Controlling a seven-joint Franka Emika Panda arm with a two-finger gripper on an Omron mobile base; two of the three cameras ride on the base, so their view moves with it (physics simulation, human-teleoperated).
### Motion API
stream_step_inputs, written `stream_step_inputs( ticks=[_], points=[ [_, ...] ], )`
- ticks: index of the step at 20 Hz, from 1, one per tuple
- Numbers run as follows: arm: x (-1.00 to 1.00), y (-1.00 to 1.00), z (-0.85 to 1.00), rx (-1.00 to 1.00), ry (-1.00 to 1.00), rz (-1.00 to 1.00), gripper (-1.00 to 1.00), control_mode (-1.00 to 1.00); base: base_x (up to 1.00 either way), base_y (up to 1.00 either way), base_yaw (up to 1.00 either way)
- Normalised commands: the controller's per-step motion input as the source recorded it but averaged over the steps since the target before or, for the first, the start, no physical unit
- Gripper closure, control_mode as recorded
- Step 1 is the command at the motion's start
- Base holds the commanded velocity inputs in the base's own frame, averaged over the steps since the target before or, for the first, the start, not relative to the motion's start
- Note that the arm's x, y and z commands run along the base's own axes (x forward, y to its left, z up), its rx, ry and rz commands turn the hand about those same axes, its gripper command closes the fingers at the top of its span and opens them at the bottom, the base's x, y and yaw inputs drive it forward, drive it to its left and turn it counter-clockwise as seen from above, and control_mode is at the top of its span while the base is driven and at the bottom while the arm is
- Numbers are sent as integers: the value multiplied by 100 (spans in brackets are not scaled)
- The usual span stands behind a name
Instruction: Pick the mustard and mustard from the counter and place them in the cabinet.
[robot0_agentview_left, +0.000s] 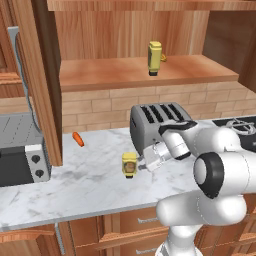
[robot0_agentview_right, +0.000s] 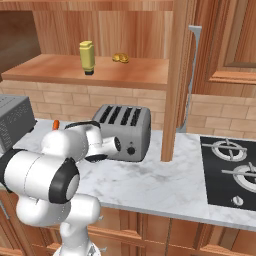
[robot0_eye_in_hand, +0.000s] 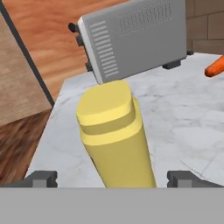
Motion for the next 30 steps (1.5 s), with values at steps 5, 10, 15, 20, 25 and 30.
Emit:
stream_step_inputs(
  ticks=[5, 10, 15, 20, 25, 30],
  points=[
    [8, 17, 0, 0, 0, 0, -100, -100, 0, 0, 0],
    [4, 23, -1, 0, 0, 0, -100, -100, 0, 0, 0],
    [1, 14, -5, 0, 0, 0, -100, -100, 0, 0, 0],
    [0, 11, -5, 0, 1, -1, 100, -100, 0, 0, 0],
    [-20, 26, 46, 2, -13, -18, 100, -100, 0, 0, 0],
    [-49, 13, 85, 6, -10, -30, 100, -100, 0, 0, 0]
  ],
)
